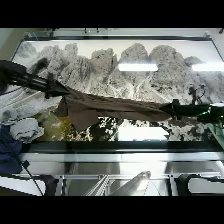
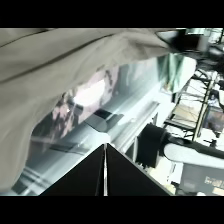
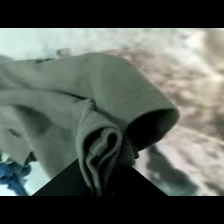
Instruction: Fold the shirts.
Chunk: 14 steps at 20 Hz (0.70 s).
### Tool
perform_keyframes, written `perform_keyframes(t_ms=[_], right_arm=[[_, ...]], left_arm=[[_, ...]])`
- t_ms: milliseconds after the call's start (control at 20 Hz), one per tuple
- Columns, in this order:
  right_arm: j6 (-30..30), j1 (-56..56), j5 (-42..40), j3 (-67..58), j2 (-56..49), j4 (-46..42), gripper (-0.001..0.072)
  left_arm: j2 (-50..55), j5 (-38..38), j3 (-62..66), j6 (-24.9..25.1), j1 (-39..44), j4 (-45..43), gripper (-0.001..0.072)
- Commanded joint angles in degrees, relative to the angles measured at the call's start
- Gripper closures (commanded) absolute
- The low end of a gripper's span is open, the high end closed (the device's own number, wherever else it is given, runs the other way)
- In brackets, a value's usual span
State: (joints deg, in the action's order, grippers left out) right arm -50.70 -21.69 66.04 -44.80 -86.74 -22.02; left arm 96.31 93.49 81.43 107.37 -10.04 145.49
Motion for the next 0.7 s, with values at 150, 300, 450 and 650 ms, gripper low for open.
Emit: perform_keyframes(t_ms=[150,300,450,650], right_arm=[[-6.6,-7.0,18.9,-12.3,1.9,-7.0,0.0687],[-6.6,-9.3,24.2,-15.9,2.0,-7.6,0.0688],[-6.6,-10.2,27.8,-17.8,1.9,-7.6,0.0688],[-6.6,-11.6,32.4,-21.6,2.0,-7.3,0.0688]], left_arm=[[7.8,-17.1,0.7,0.1,21.9,0.0,0.0684],[17.1,-20.4,10.1,-2.4,31.8,-0.1,0.0693],[26.5,-21.5,20.8,-8.0,38.6,-0.1,0.0694],[35.2,-18.3,31.6,-14.3,43.4,0.0,0.0694]])
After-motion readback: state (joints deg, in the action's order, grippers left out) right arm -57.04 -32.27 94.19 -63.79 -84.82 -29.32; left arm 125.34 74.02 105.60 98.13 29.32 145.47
